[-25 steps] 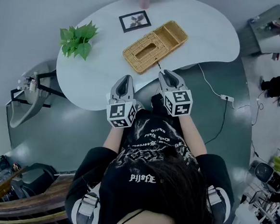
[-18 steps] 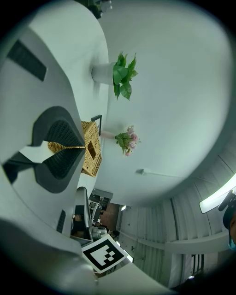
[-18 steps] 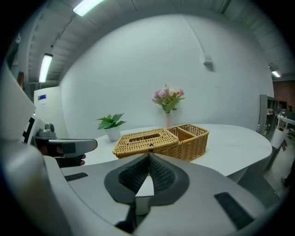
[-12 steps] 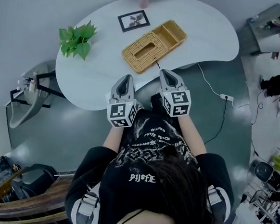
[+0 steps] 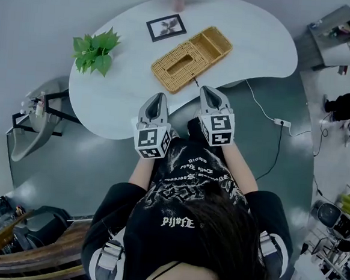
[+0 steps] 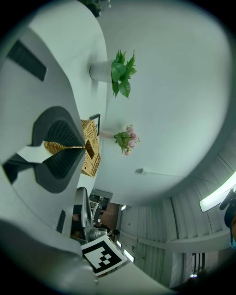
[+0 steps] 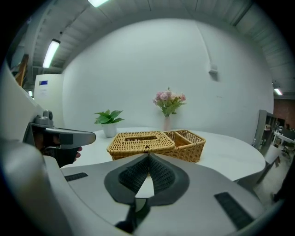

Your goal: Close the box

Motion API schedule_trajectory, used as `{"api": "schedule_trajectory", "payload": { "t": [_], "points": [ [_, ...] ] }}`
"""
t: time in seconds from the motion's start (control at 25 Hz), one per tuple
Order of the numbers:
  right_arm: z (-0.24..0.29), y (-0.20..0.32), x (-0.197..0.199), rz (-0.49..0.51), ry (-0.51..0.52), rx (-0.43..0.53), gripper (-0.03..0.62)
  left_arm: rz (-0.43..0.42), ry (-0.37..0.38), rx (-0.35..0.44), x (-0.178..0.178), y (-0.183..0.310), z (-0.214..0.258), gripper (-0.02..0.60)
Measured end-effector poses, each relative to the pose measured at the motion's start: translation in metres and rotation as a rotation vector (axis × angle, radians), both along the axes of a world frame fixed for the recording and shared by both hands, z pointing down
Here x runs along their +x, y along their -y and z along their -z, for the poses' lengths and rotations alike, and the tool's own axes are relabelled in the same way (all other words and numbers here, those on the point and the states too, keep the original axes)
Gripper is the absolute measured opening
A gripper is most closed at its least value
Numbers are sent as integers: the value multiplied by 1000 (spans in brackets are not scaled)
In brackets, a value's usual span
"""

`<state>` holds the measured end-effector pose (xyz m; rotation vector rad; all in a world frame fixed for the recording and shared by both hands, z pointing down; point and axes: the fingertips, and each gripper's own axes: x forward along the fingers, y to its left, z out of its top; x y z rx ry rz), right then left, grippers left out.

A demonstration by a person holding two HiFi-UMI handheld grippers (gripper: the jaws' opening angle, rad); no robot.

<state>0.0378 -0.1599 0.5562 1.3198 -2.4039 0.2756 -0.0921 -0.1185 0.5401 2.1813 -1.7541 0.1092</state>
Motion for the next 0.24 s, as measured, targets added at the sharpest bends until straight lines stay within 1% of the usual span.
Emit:
{"api": "schedule_trajectory", "payload": {
  "t": [0.24],
  "points": [
    [0, 2, -1, 4, 16, -3, 25, 4, -1, -1, 0, 2, -1, 29]
  ]
}}
